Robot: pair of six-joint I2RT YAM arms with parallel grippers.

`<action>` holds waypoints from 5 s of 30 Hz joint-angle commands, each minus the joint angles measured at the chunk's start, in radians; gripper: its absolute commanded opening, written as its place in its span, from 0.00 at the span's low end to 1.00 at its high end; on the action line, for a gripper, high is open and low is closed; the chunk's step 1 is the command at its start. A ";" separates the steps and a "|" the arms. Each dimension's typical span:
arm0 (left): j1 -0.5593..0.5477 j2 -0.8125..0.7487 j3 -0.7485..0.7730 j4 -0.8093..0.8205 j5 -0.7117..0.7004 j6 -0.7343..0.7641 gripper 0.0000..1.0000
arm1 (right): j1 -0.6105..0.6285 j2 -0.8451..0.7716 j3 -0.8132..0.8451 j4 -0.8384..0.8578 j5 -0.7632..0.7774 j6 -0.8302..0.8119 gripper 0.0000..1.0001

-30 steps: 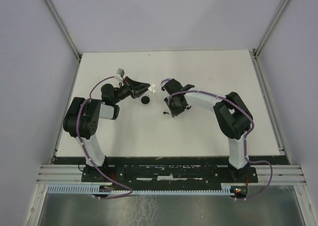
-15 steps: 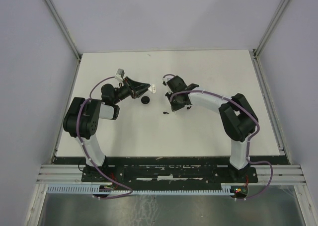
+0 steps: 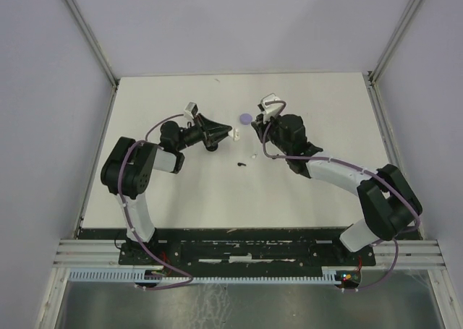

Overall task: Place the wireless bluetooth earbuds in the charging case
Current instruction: Place the earbud in the charging case, then pick up the earbud from the center of the board.

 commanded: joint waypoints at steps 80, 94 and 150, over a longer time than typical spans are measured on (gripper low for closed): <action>-0.041 0.057 0.094 0.156 -0.051 -0.260 0.03 | 0.030 0.010 -0.247 0.705 -0.362 -0.084 0.52; 0.009 0.031 0.071 0.113 -0.017 -0.176 0.03 | 0.001 -0.149 -0.007 -0.184 0.287 0.047 0.65; 0.096 -0.024 -0.040 0.222 0.002 -0.198 0.03 | 0.029 0.483 0.486 -0.800 0.094 -0.044 0.66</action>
